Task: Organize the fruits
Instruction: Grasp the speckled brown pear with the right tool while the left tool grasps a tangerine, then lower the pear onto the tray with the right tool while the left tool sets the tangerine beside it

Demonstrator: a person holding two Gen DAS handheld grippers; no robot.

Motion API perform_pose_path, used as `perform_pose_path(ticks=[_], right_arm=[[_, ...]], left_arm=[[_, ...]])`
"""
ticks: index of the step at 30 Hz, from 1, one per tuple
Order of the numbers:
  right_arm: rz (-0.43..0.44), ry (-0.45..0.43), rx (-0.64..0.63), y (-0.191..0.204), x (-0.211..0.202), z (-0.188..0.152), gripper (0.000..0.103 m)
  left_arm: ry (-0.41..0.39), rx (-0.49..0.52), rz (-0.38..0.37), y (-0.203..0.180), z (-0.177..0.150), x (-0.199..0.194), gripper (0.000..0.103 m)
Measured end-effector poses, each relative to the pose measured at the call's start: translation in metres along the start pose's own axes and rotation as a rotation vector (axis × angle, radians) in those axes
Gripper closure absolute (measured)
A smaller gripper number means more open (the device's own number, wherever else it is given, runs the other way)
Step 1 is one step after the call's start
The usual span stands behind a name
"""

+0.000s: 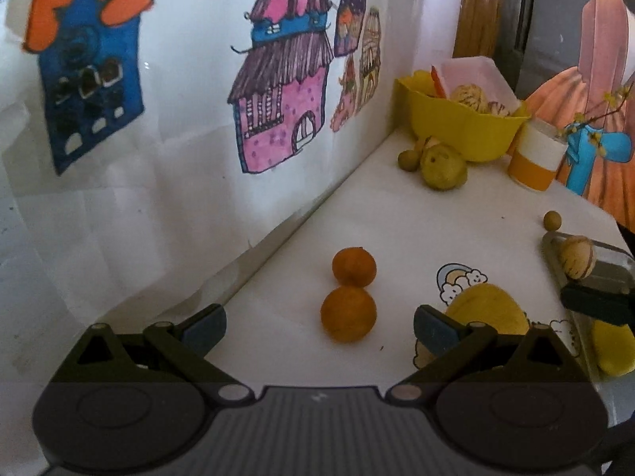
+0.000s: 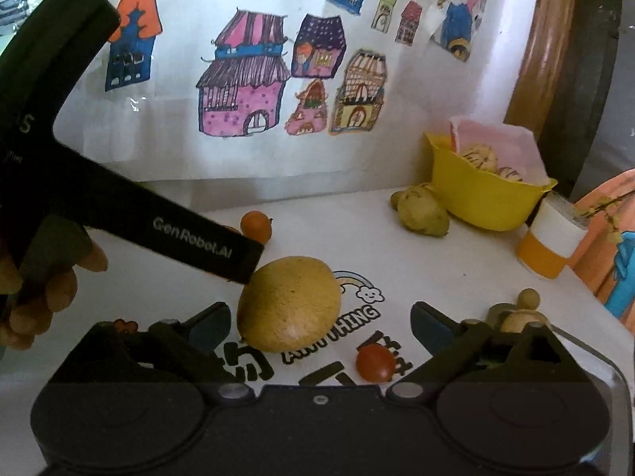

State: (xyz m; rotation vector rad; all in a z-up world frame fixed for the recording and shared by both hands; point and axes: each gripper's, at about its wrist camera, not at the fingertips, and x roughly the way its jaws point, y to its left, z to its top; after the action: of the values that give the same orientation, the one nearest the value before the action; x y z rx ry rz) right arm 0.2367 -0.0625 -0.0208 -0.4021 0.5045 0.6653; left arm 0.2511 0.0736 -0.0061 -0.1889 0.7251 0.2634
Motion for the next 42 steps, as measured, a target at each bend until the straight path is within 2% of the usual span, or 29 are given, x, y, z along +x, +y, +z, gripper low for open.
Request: perform_pose_path(ticks=[8, 12, 17, 21, 24, 25, 28, 36, 42], right_arm=[[0.047, 0.012, 0.056, -0.005, 0.012, 0.004, 0.017], [0.065, 0.028, 0.078, -0.007, 0.020, 0.003, 0.025], [0.058, 0.037, 0.099, -0.006, 0.024, 0.004, 0.028], [0.046, 0.046, 0.058, 0.001, 0.026, 0.007, 0.033], [0.071, 0.069, 0.098, -0.001, 0.030, 0.008, 0.041], [0.073, 0.071, 0.111, -0.002, 0.031, 0.008, 0.041], [0.072, 0.069, 0.129, -0.002, 0.031, 0.008, 0.041], [0.103, 0.059, 0.173, -0.002, 0.020, 0.001, 0.042], [0.132, 0.025, 0.205, -0.006, -0.012, -0.006, 0.042]], left_arm=[[0.005, -0.004, -0.025, -0.005, -0.003, 0.005, 0.007], [-0.009, 0.006, -0.032, -0.005, -0.005, 0.005, 0.013], [-0.025, 0.010, -0.050, -0.006, -0.007, 0.005, 0.024], [-0.031, 0.018, -0.068, -0.009, -0.008, 0.005, 0.038], [-0.032, 0.028, -0.079, -0.011, -0.008, 0.005, 0.050], [-0.032, 0.028, -0.086, -0.010, -0.008, 0.005, 0.059], [-0.027, 0.016, -0.104, -0.008, -0.008, 0.005, 0.069], [-0.022, 0.006, -0.128, -0.006, -0.013, -0.006, 0.070], [-0.042, 0.007, -0.142, -0.008, -0.014, -0.028, 0.070]])
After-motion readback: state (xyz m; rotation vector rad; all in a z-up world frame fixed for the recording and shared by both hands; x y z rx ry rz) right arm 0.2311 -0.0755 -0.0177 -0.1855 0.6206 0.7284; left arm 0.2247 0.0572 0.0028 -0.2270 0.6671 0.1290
